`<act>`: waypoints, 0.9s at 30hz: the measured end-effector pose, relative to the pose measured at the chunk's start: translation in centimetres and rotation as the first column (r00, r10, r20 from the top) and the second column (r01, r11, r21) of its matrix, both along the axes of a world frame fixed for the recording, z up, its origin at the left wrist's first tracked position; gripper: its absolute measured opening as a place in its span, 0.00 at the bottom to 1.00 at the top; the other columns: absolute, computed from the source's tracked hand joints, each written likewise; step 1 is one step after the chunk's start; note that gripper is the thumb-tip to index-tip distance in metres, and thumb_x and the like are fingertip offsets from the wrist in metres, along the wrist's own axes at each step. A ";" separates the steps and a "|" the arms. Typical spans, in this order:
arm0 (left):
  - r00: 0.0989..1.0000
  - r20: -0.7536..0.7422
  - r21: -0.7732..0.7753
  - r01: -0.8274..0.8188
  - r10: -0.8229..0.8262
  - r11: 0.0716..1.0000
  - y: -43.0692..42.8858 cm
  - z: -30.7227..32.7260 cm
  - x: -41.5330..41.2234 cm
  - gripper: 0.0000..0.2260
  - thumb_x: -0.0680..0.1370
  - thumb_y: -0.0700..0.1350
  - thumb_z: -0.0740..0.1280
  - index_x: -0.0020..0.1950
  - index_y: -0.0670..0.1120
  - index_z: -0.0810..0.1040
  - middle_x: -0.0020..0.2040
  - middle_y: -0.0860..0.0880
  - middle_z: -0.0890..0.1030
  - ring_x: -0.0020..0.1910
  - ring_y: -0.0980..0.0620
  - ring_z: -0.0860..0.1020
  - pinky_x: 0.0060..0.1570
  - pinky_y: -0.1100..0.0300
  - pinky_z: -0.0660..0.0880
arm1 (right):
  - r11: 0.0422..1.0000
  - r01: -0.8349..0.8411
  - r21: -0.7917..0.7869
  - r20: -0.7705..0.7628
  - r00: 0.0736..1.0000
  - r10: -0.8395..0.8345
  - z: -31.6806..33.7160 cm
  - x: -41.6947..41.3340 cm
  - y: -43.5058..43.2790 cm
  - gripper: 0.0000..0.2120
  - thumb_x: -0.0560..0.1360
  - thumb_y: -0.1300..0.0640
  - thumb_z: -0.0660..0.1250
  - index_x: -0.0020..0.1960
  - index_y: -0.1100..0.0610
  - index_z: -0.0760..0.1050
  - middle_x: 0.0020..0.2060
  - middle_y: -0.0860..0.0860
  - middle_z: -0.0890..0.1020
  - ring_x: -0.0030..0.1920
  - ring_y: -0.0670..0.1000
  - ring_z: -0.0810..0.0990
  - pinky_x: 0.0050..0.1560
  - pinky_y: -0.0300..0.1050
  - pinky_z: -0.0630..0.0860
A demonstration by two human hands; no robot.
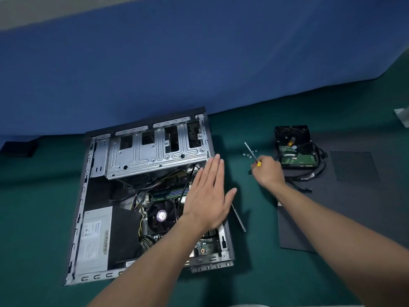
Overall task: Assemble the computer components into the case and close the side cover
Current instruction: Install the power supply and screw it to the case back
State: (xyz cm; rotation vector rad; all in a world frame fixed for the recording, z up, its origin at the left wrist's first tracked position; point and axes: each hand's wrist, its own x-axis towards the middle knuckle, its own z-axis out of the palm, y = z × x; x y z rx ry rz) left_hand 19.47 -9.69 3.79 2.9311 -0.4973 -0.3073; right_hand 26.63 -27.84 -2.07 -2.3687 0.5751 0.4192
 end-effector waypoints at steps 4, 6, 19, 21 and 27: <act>1.000 0.022 -0.005 0.017 -0.017 1.000 -0.1 0.0 0.0 0.31 0.82 0.55 0.47 0.79 0.42 0.39 0.78 0.47 0.34 0.75 0.54 0.30 0.74 0.56 0.34 | 0.996 0.019 -0.087 0.057 0.998 -0.015 -1.1 2.5 0.2 0.10 0.75 0.59 0.62 0.56 0.58 0.75 0.50 0.62 0.79 0.49 0.65 0.78 0.49 0.52 0.77; 0.999 0.030 -0.021 0.028 -0.028 0.999 -0.1 0.0 0.1 0.31 0.81 0.54 0.49 0.79 0.41 0.43 0.79 0.46 0.37 0.76 0.53 0.32 0.75 0.56 0.35 | 0.993 0.003 -0.119 0.057 0.998 0.004 -1.8 3.3 0.3 0.09 0.76 0.61 0.62 0.55 0.60 0.73 0.50 0.62 0.79 0.49 0.65 0.78 0.46 0.52 0.75; 1.000 0.010 -0.250 0.000 0.003 0.968 0.2 -0.6 0.7 0.28 0.74 0.50 0.56 0.73 0.41 0.66 0.79 0.46 0.51 0.78 0.51 0.42 0.75 0.60 0.40 | 0.969 -0.080 -0.234 0.032 0.995 0.090 -4.4 5.0 0.8 0.08 0.76 0.66 0.62 0.54 0.63 0.75 0.52 0.62 0.77 0.52 0.66 0.77 0.48 0.54 0.74; 1.000 0.009 -0.252 -0.002 0.004 0.968 0.2 -0.7 0.7 0.28 0.74 0.50 0.57 0.73 0.42 0.66 0.79 0.46 0.51 0.78 0.52 0.41 0.75 0.59 0.41 | 0.971 -0.074 -0.226 0.047 0.995 0.086 -4.4 4.9 0.7 0.07 0.77 0.64 0.62 0.55 0.63 0.74 0.53 0.62 0.76 0.53 0.66 0.77 0.48 0.55 0.73; 1.000 0.004 -0.239 -0.012 0.014 0.971 0.0 -0.8 0.6 0.32 0.75 0.50 0.59 0.78 0.42 0.56 0.80 0.47 0.48 0.78 0.54 0.38 0.76 0.56 0.43 | 0.999 0.051 -0.004 0.221 0.974 -0.049 -2.4 3.6 2.0 0.07 0.79 0.58 0.63 0.51 0.63 0.72 0.51 0.60 0.78 0.53 0.62 0.75 0.48 0.52 0.70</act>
